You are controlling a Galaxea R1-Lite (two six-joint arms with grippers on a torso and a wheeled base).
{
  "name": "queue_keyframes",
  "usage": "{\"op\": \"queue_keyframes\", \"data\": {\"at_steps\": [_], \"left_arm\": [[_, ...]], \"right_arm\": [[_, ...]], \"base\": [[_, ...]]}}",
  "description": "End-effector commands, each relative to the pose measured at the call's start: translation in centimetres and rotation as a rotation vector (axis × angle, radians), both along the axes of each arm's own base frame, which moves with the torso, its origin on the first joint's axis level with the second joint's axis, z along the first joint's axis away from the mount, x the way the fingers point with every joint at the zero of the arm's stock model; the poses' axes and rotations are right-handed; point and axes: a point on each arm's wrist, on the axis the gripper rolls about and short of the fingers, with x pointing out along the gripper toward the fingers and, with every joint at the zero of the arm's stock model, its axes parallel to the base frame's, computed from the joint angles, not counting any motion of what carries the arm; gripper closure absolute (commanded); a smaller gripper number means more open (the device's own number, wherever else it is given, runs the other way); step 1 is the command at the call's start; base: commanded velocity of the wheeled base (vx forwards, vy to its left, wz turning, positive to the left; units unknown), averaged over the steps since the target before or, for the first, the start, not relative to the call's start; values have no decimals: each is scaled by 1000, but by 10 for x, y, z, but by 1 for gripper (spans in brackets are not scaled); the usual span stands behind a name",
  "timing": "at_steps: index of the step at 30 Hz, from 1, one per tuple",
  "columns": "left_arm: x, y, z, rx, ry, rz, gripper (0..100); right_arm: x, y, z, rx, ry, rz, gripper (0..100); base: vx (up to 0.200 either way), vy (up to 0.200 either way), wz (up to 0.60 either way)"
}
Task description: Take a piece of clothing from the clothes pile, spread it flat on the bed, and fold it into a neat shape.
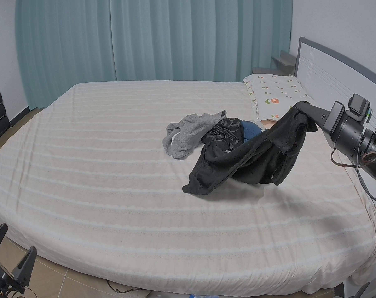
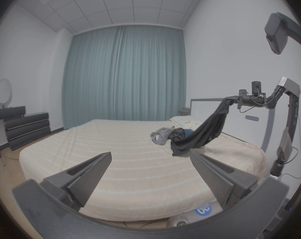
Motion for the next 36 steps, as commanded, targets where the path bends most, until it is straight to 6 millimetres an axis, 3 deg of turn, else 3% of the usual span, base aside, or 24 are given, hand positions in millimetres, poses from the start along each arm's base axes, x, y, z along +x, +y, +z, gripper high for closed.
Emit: {"op": "queue_keyframes", "data": {"at_steps": [1, 3, 9, 15, 22, 28, 36], "left_arm": [[77, -10, 21, -11, 344, -237, 0], [83, -12, 20, -5, 369, -252, 0], [156, -30, -1, 16, 545, -300, 0], [212, -53, -28, 33, 638, -341, 0], [275, -106, -57, -16, 711, -395, 0], [316, -154, -82, -8, 728, -449, 0], [345, -197, -102, 13, 700, -516, 0]], "right_arm": [[2, 2, 1, 0, -3, 11, 100], [2, 2, 1, 0, -3, 11, 100], [3, 2, 2, 0, -4, 11, 100], [5, 1, 2, 2, -3, 2, 100], [5, 0, 2, 2, -3, -1, 100], [5, -1, 3, 6, -6, -5, 100], [5, -2, 3, 12, -6, -8, 100]], "base": [[0, 0, 0], [0, 0, 0], [0, 0, 0], [0, 0, 0], [0, 0, 0], [0, 0, 0], [0, 0, 0]]}}
